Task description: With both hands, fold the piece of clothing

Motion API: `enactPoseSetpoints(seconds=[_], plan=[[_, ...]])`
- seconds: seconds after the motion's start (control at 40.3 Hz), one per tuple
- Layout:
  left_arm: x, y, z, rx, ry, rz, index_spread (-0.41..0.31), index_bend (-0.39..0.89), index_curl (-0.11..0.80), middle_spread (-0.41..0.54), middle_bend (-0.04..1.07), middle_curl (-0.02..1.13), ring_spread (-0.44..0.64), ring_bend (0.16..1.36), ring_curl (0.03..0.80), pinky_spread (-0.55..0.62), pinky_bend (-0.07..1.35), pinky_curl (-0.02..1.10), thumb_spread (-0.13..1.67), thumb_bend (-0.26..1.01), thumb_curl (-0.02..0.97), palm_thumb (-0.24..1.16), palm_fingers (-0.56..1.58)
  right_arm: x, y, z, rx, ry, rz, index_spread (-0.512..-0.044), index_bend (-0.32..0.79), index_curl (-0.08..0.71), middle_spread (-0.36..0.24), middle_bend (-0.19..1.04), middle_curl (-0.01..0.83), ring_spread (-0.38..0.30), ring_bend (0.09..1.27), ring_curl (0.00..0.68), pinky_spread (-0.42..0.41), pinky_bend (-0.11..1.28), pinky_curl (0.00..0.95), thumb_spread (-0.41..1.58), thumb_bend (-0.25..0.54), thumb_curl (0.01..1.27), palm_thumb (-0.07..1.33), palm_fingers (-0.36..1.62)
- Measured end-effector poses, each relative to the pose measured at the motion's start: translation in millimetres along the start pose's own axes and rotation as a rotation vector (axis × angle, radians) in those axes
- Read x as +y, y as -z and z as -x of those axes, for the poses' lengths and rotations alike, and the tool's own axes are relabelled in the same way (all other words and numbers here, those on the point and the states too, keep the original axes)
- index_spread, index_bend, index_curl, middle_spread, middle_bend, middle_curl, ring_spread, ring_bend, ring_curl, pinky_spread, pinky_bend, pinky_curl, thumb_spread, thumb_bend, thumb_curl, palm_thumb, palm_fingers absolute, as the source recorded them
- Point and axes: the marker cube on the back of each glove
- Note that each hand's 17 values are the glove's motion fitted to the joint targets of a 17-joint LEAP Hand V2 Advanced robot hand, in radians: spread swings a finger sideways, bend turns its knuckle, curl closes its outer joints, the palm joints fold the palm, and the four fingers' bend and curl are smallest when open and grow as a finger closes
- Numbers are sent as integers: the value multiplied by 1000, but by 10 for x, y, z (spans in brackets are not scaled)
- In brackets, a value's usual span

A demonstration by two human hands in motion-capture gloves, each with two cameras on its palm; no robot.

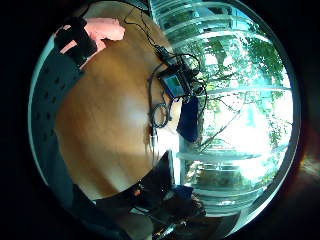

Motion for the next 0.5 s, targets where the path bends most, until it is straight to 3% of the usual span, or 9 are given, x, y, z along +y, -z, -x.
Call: enactPoseSetpoints(seconds=[0.124,0.273,0.497], plan=[[8,15,-293,-109,-53,58,-129,139,319,-72,210,420,57,531,332,97,353,391,1563,177,262,287,512,164,-7,-533,75,-168,109,-378,166,226,-239,200,366,-207,331,315,-88,558,330,1247,-17,442,604,593],[10,1,-521,-212,-89,83,-127,145,324,-61,194,418,81,518,330,133,328,387,1553,156,259,252,481,276,91,-731,-44,-275,20,-376,127,227,-218,190,365,-167,317,310,-40,543,321,1356,-9,404,574,567],[40,14,-613,-221,-105,106,-126,147,329,-55,180,410,103,512,329,174,315,384,1542,139,260,236,461,291,165,-677,-155,-334,-86,-369,107,226,-200,189,364,-141,326,315,-15,556,328,1422,-9,369,550,573]])
